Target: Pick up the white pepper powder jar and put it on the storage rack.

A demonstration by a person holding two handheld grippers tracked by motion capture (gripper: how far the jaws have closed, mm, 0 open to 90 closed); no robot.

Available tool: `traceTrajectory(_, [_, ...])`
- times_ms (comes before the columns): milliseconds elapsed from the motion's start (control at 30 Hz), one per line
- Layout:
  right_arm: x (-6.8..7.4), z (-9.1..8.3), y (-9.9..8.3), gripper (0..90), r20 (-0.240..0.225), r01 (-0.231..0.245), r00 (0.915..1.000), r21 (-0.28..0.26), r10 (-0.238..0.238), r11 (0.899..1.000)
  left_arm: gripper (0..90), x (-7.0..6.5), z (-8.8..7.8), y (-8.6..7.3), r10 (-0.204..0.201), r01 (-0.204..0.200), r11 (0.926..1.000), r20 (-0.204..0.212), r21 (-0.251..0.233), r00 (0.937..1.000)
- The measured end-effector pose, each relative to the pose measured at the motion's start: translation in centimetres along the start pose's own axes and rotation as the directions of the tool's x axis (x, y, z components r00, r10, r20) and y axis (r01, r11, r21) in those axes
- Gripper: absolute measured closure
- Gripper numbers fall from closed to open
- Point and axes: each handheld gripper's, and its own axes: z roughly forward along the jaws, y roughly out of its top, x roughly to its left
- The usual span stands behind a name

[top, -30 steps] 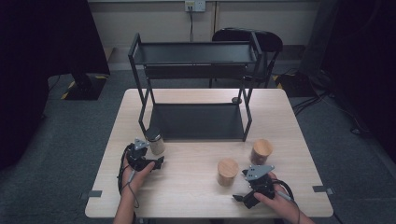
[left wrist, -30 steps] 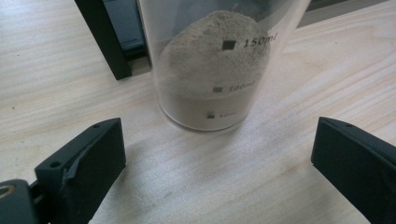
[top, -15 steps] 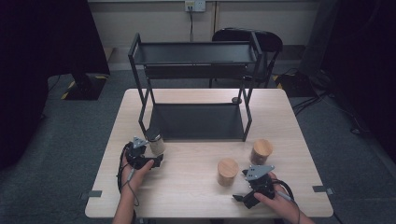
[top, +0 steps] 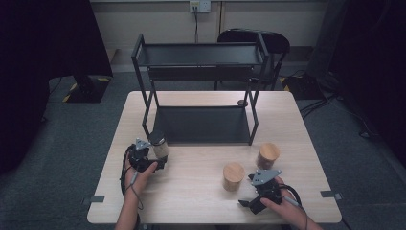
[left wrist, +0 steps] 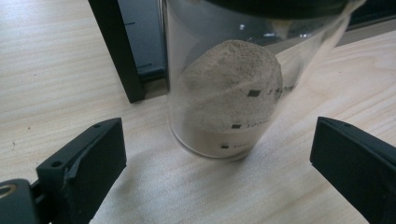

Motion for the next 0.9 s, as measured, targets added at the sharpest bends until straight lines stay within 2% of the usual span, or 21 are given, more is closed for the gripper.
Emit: traceTrajectory(900, [0.0,0.0,0.0,0.0,0.0,0.0,1.0,0.0,0.0,1.0,4.1,0.11,0.49,0.78,-0.005,0.005,0.9995,0.005,-0.03,1.0])
